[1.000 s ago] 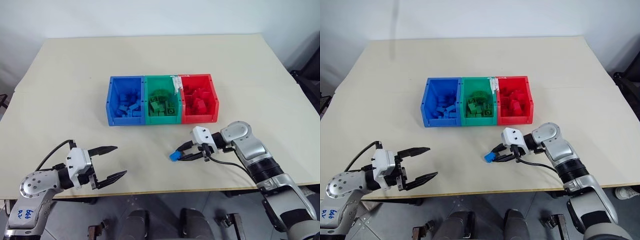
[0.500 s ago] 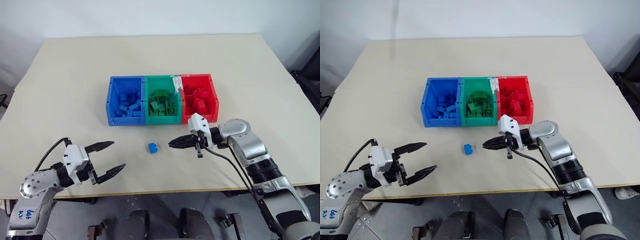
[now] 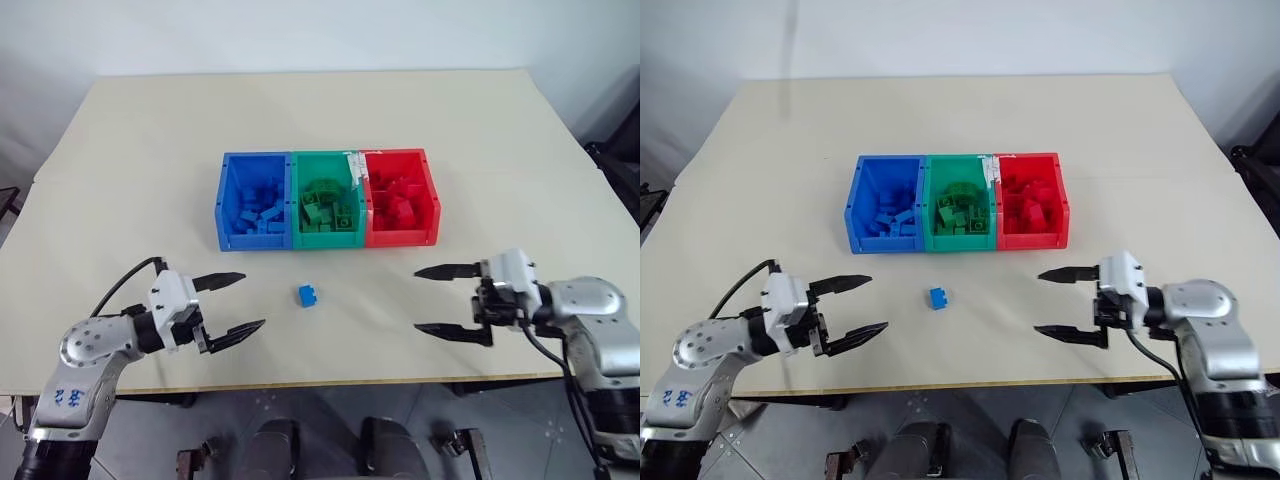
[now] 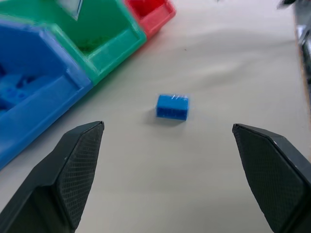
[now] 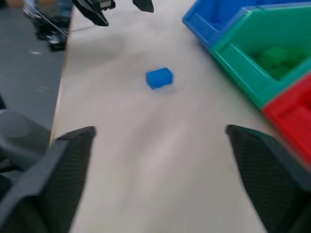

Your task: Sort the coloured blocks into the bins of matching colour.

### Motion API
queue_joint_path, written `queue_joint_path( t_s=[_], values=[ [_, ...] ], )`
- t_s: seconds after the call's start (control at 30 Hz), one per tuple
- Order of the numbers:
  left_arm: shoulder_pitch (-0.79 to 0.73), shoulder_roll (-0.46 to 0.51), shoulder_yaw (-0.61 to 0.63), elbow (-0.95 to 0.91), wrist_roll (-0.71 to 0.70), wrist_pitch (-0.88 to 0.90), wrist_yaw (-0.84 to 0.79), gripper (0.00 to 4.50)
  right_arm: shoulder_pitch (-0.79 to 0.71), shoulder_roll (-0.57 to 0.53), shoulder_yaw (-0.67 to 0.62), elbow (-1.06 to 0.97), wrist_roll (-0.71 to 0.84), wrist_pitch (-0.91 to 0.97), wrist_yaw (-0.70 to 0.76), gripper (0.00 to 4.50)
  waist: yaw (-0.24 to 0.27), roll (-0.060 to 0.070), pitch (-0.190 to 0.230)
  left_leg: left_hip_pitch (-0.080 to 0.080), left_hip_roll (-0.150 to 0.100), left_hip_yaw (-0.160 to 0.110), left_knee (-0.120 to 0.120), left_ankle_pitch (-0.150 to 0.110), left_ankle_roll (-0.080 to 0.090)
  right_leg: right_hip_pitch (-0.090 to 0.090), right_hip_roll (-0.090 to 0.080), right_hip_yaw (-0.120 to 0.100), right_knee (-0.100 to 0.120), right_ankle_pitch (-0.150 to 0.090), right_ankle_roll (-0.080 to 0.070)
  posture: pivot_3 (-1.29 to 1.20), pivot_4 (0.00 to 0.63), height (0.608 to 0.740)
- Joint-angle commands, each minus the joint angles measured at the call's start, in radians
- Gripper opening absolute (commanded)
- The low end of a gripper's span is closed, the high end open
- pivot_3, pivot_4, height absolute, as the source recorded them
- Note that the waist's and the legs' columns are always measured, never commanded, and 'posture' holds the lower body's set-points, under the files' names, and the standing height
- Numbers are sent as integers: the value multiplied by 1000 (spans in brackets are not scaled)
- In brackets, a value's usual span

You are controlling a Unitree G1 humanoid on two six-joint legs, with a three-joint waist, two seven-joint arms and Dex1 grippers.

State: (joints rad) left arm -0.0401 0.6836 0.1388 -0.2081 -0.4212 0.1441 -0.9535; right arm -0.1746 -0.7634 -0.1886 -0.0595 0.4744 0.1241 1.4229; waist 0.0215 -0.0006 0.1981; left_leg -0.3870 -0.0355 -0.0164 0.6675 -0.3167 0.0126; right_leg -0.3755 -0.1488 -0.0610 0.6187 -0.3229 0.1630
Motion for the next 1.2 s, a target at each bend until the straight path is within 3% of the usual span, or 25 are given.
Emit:
queue_joint_path(
  t_s=[0.03, 0.27, 0.7, 0.8, 1.07, 1.2],
  values=[
    [-50, 12, -40, 45, 35, 9, -16, 4500, 122, -25, -159, -79, 110, -42, 40, 4469, 7, 0, 0, 0, 1, 0, 0, 0, 0, 0, 0, 0, 0, 0, 0, 0, 150, 740],
    [-203, -35, -163, 68, 83, 107, 11, 4500, 256, 6, -183, -131, 88, -114, -23, 4469, 3, 0, 0, 0, 0, 0, 1, 0, 0, 1, 0, 0, 1, 0, 0, 0, 150, 740],
    [-425, -93, -441, 81, 289, 300, 51, 4500, 300, -5, -178, -192, 102, -112, -86, 4469, 4, 0, 0, 0, -1, -1, 3, 0, 0, 1, 0, 0, 1, 0, 0, 0, 150, 740],
    [-433, -82, -467, 89, 342, 296, 61, 3881, 308, -3, -174, -213, 104, -108, -100, 4500, 4, -1, 0, 0, -1, 0, 3, 0, 0, 1, 0, 0, 1, 0, 0, 0, 150, 740],
    [-451, -83, -465, 64, 338, 361, 61, 1491, 303, -7, -164, -216, 102, -109, -107, 4500, 5, -1, 0, 0, 1, -1, 9, 0, 1, 4, 0, 0, 2, 0, 0, 0, 150, 740],
    [-420, -103, -415, 59, 288, 333, 59, 1468, 278, 2, -151, -223, 118, -102, -111, 4500, 4, 0, 0, 0, 1, -2, 10, 0, 1, 4, 0, 0, 3, 0, 0, 0, 150, 740]
  ],
)
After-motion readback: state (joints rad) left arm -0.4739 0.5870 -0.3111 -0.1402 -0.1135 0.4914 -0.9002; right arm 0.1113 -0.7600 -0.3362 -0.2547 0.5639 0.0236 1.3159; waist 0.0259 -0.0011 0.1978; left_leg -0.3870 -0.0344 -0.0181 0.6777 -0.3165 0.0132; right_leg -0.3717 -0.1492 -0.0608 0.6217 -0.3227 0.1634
